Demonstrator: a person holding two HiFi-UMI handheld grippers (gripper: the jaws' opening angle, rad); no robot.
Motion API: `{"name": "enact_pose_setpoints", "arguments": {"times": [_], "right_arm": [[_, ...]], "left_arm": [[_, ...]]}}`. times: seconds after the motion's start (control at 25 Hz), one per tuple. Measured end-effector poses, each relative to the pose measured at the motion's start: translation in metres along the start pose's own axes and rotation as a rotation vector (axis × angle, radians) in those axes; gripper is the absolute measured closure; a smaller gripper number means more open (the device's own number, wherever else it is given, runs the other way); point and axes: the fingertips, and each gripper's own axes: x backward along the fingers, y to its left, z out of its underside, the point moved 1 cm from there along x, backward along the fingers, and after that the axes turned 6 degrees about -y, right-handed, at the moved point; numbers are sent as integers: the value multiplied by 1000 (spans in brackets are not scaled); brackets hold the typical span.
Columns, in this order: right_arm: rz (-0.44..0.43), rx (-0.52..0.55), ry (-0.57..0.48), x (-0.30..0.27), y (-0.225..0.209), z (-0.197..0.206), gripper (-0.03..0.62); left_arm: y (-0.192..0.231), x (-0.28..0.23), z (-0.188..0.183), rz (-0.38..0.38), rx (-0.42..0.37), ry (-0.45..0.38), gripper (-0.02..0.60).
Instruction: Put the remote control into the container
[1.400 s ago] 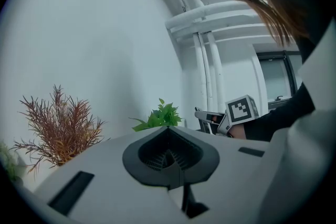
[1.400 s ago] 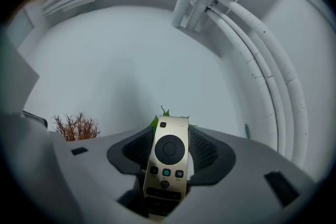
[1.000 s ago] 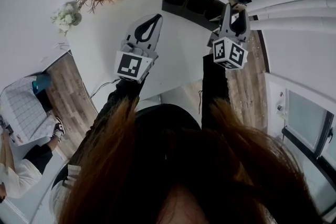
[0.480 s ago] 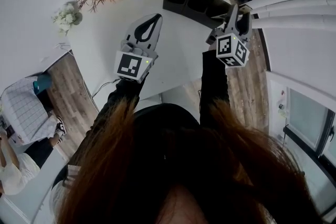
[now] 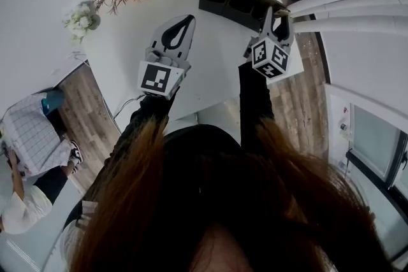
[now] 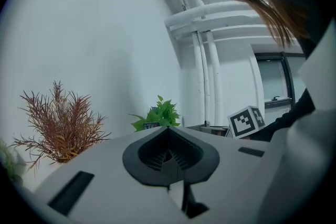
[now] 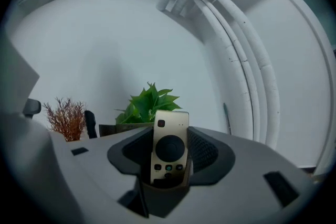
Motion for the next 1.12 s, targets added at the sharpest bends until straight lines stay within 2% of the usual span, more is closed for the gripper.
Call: {"name": "enact_pose_setpoints", "arguments": {"times": [0.32,0.48,0.76,0.8,0.92,1.12], "right_arm": [[-64,146,70,-6,17,10,387],[-96,165,92,-8,22,9,387],[-136,179,-8,-5,35,-29,387],[-140,179,-27,-4,36,-36,400],[-155,182,-78,2,41,-59,546],[-180,187,-138,17,49,-92,576]], "left_arm": [[4,-1,0,3,-1,-2,572],[5,-2,-3,6,5,-10,572],[8,0,-12,5,-9,-33,572],[8,1,-13,3,-2,-36,572],[7,3,-18,-1,16,-45,572],[8,11,-31,1,7,-74,572]]}}
